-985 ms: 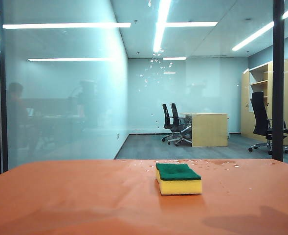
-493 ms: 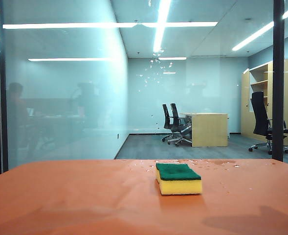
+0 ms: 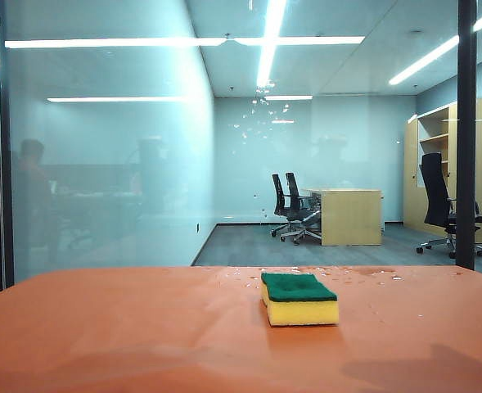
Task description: Pick up the sponge from the table, wipe the water off the glass, and finally place the sponge back on the table.
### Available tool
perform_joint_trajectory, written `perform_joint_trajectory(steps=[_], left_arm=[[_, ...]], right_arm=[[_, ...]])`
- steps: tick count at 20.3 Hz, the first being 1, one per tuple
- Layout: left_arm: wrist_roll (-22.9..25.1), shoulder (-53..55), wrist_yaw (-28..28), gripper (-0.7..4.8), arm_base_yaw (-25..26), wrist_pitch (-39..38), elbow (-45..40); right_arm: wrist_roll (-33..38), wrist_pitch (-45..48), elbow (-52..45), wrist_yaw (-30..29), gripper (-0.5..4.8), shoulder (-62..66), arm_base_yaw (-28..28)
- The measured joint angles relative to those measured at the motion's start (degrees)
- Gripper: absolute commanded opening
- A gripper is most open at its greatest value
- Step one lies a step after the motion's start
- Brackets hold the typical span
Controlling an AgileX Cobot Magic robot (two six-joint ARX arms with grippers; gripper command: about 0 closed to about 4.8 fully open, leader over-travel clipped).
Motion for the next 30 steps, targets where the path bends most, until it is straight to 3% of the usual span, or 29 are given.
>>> perform_joint_trajectory(steps=[5,10,19,25,27,28,30], left_arm=[[-1.05,-0.07,6.12,-0.05,0.00,-2.38,0.00],[-1.05,-0.07,10.86,-0.05,0.00,-2.71,0.00],[-1.05,-0.09,15.34,-0.05,0.00,-2.73,0.00],[-1.05,-0.09,15.41,-0.05,0.00,-2.75,0.00],[-1.05,-0.09,15.41,-0.05,0.00,-2.75,0.00],[-1.05,-0.09,15.41,-0.05,0.00,-2.80,0.00],[-1.05,-0.09,15.41,-0.05,0.00,-3.69,0.00]], right_arm=[[3.58,-0.57,3.32,0.37,-0.09,2.67,0.02],[5.11,-0.39,10.62,-1.11,-0.09,13.70,0.07],[7.74,-0.37,26.77,-16.17,-0.03,47.34,0.92],[8.11,2.29,33.83,-17.77,1.18,63.12,7.93],[8.39,3.30,35.23,-18.47,1.93,66.62,8.57],[8.92,4.07,35.82,-19.19,2.66,68.04,8.66],[10.16,6.08,36.63,-20.76,2.99,71.54,8.63]])
